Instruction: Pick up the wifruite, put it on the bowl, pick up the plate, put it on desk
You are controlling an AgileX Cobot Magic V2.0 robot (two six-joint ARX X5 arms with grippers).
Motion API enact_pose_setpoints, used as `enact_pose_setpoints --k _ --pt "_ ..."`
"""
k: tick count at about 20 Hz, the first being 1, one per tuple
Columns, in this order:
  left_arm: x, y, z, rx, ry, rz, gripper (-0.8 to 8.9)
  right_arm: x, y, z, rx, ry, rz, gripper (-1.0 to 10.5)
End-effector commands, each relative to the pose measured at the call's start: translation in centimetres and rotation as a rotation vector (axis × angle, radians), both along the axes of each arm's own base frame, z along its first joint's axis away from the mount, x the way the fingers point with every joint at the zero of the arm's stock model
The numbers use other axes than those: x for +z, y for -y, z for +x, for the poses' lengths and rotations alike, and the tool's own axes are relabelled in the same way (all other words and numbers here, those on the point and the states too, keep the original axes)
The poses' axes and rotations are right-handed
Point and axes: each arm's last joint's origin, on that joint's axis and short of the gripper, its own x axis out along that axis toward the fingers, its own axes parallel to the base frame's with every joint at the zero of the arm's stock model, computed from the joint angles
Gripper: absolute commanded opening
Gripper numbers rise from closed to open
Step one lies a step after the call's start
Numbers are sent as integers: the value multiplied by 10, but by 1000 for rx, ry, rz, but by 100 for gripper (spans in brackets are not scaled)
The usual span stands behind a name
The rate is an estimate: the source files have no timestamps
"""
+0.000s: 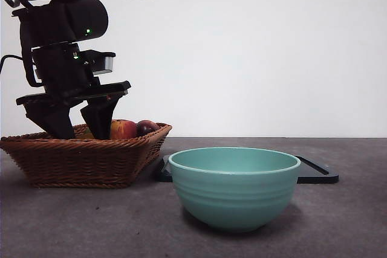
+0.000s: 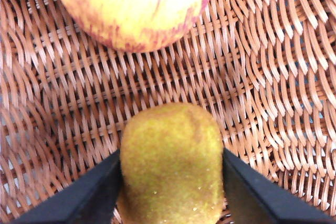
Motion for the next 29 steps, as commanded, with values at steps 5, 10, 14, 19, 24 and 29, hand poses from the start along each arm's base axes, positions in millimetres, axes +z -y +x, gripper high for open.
enact_pose_setpoints --k 5,10,14,19,24,29 --pt "7 2 1 -14 13 2 239 5 -1 1 11 25 3 428" --pt "48 4 -20 -47 99 -44 239 5 -1 1 11 25 3 428" --pt "88 17 -59 -142 172 -98 239 5 -1 1 10 28 4 428" --pt "113 54 -108 -351 204 -195 239 7 -1 4 -27 63 -12 428" --pt "101 97 -127 -501 182 -206 239 7 0 5 -97 67 -39 428" --pt "69 131 -125 -567 125 -178 239 7 0 5 -110 60 -37 428"
